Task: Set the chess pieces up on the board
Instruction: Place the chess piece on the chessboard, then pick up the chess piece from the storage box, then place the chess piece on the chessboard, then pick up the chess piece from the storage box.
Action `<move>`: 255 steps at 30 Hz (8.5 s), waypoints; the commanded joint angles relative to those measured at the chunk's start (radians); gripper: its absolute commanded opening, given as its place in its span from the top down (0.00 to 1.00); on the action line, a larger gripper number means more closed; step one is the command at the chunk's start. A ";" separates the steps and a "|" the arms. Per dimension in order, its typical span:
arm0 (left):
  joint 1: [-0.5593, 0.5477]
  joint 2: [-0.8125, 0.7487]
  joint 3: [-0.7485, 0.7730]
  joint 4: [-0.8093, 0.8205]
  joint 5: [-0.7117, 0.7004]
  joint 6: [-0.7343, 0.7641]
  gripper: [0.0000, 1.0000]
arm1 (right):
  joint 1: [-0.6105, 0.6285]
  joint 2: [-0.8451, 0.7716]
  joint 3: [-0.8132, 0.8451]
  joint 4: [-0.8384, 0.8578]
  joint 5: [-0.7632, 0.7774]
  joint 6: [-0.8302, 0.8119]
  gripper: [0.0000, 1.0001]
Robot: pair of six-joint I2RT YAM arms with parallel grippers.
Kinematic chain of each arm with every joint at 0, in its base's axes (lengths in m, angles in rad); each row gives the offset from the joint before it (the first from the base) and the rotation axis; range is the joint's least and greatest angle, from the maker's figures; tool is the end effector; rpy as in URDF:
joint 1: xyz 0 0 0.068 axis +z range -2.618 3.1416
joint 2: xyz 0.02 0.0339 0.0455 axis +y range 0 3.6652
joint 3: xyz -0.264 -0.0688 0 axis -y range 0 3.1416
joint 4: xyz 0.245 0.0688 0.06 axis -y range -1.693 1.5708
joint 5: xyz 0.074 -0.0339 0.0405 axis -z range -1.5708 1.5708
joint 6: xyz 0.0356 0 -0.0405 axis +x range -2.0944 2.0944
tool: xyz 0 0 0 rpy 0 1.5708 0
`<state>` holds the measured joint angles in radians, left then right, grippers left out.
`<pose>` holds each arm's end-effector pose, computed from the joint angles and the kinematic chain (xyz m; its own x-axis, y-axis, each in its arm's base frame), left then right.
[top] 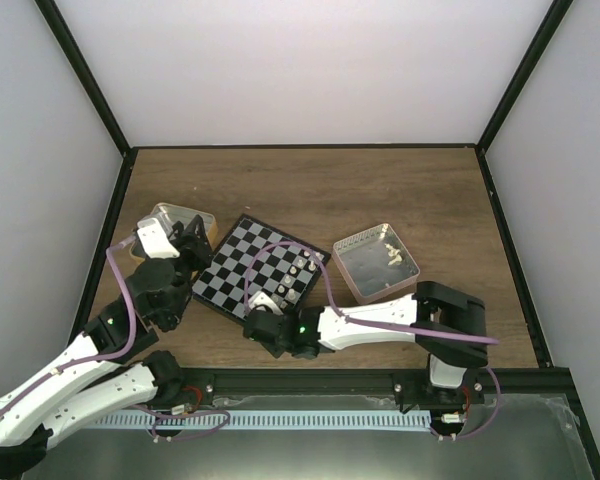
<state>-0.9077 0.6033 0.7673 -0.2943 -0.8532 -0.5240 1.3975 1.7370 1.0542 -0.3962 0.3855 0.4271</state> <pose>0.1018 -0.0868 0.3498 -0.0985 -0.4084 -0.9075 0.0105 0.9114 -0.4114 0.0722 0.3347 0.1715 -0.5037 -0.6517 -0.5671 -0.7399 0.6643 -0.1061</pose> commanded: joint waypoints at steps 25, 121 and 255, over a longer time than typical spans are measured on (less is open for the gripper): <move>0.004 0.015 -0.011 -0.006 0.007 0.005 0.51 | -0.821 -0.473 -0.235 -0.109 0.086 0.325 0.58; 0.005 0.005 0.036 -0.039 0.031 0.010 0.51 | -0.247 -0.114 0.070 0.037 -0.128 0.089 0.97; 0.011 0.276 0.075 0.047 0.523 -0.054 0.27 | -0.929 -0.661 -0.444 0.571 -1.014 -0.037 0.88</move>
<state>-0.9058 0.8593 0.7792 -0.2939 -0.5426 -0.5549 0.4690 1.1347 0.6613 -0.0040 -0.2188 0.4244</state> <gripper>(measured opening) 0.705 0.190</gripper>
